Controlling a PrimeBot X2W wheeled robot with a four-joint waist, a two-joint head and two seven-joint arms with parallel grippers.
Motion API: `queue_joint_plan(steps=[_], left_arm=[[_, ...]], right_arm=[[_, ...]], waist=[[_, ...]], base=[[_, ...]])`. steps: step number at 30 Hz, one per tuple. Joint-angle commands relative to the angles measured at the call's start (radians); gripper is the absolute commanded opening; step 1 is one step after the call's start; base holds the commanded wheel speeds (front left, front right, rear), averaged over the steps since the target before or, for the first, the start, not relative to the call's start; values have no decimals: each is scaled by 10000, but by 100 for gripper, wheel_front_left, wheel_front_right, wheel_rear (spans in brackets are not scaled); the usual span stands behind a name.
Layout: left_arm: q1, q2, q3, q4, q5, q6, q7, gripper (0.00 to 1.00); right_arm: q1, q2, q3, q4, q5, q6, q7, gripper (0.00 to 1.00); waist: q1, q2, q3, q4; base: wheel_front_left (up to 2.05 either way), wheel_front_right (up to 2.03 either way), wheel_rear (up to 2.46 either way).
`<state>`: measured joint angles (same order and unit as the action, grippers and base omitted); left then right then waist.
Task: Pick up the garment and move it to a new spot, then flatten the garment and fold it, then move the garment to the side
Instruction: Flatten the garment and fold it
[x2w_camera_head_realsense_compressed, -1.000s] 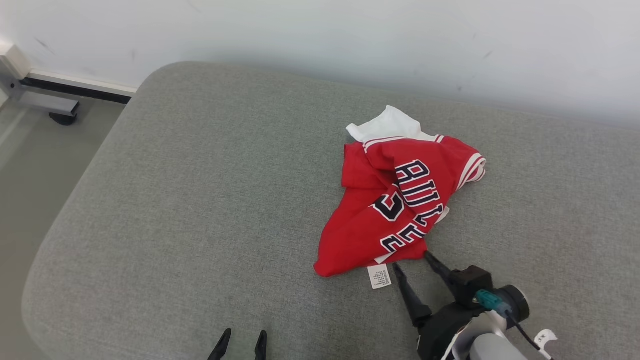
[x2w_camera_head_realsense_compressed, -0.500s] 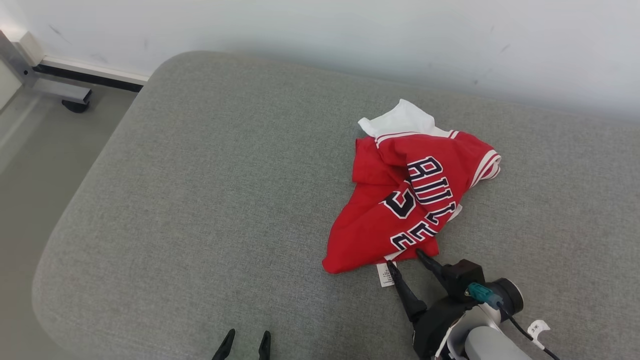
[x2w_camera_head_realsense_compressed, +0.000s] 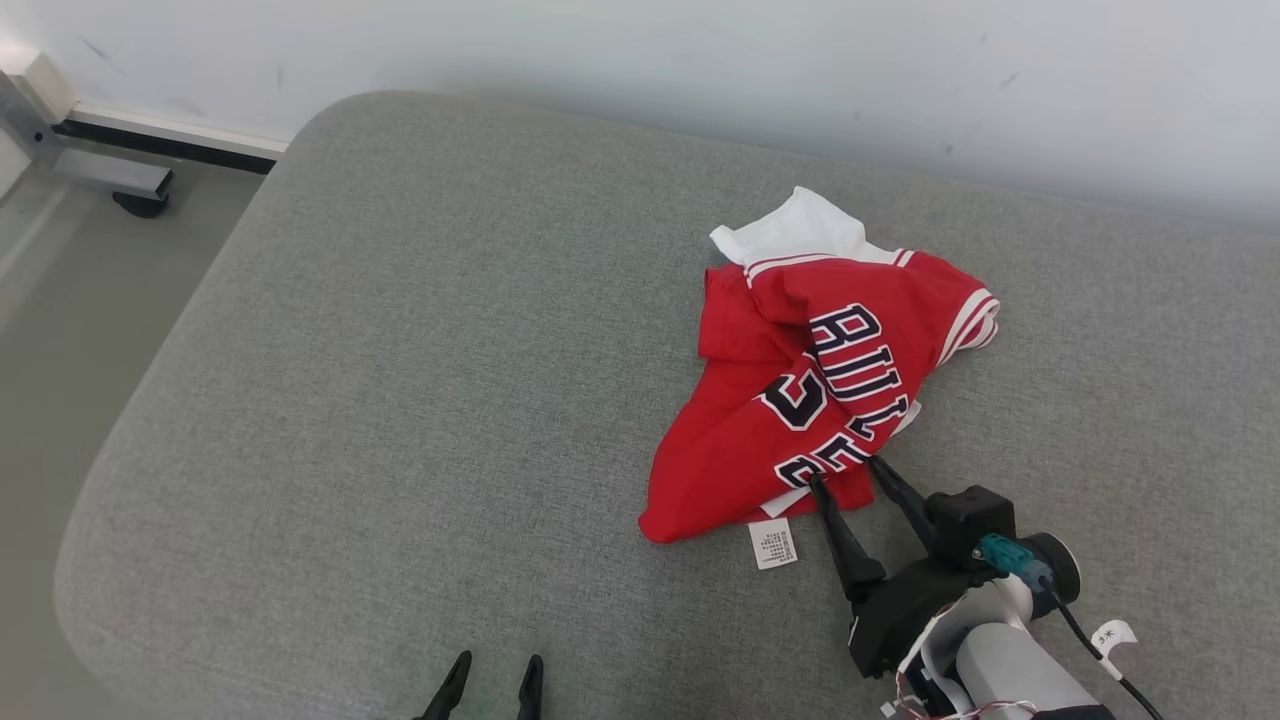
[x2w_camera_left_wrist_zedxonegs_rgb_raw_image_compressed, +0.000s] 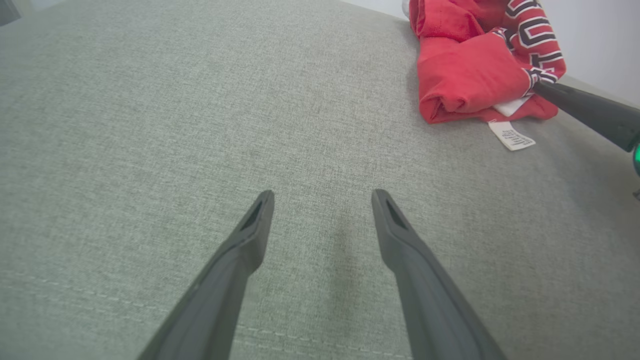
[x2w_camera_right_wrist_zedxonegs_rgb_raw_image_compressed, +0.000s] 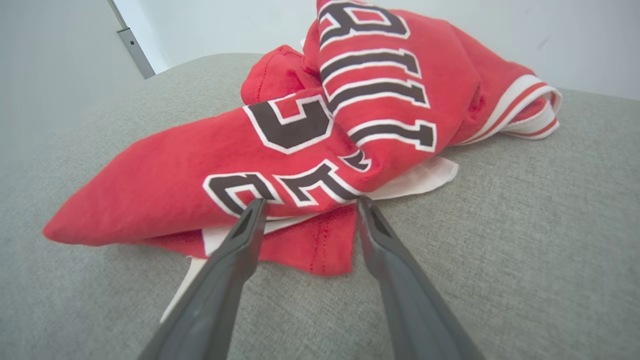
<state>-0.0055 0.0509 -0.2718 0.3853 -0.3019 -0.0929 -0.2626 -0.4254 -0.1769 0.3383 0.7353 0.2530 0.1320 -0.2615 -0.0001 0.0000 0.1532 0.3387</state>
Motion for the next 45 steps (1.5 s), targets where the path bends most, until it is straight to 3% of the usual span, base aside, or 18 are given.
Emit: queue_joint_plan(steps=[1, 4, 7, 9, 11, 12, 13, 22, 27, 29, 30, 33, 37, 45], left_arm=[[-112, -6, -32, -12, -16, 3, -31, 100], [-183, -4, -116, -38, -46, 3, -31, 100], [-189, -3, -161, -44, -46, 19, -31, 100], [-171, -4, -144, -36, -8, 22, -31, 100], [-142, -4, -115, 0, -9, 42, -31, 100], [-134, -6, -119, 11, -20, 39, -31, 100], [-129, -6, -125, 21, -27, 35, -31, 100], [-416, -6, -381, 45, -133, 0, -31, 100], [-448, -6, -584, 171, -199, 12, -31, 100], [-387, -7, -637, 251, -217, 44, -31, 100], [-338, -7, -631, 270, -246, 46, -31, 100], [-177, -6, -562, 330, -241, 74, -31, 100], [-89, -7, -437, 349, -245, 91, -31, 100], [-201, -6, -373, 175, -255, 71, -31, 100]], right_arm=[[-13, 119, -178, 7, 60, -28, -45, 93], [-117, 234, -472, 37, 136, -28, -45, 91], [-129, 397, -631, -74, 303, -28, -45, 72], [-119, 407, -698, -127, 330, -28, -45, 67], [-89, 386, -728, -155, 338, -28, -45, 44], [-72, 379, -740, -161, 337, -28, -45, 11], [-70, 366, -739, -150, 310, -28, -45, 0], [-1709, 432, -471, -712, -172, -28, -45, 0], [-3234, 654, -45, 362, -560, -28, -46, 0], [-3658, 679, 58, 1291, -737, -28, -31, 84], [-3861, 736, 84, 1693, -715, -28, -33, 100], [-4256, 856, 57, 2613, -585, -28, -36, 100], [-4128, 760, -13, 2906, -464, -28, -40, 100], [-2414, 92, -699, 1684, -79, -28, -42, 100]], waist=[[1, 0, 39, -15], [1, 0, 102, 30], [1, 0, 140, 91], [1, 0, 157, 128], [1, 0, 172, 164], [1, 0, 179, 181], [1, 0, 187, 196], [1, 0, 367, 518], [1, 0, 420, 1003], [1, 0, 397, 1184], [1, 0, 383, 1245], [1, 0, 340, 1325], [1, 0, 292, 1212], [1, 0, 153, 582]], base=[[0, 0, 0], [0, 0, 0], [0, 0, 0], [0, 0, 0], [0, 0, 0], [0, 0, 0], [0, 0, 0], [0, 0, 0], [0, 0, 0], [0, 0, 0], [0, 0, 0], [0, 0, 0], [0, 0, 0], [0, 0, 0]])
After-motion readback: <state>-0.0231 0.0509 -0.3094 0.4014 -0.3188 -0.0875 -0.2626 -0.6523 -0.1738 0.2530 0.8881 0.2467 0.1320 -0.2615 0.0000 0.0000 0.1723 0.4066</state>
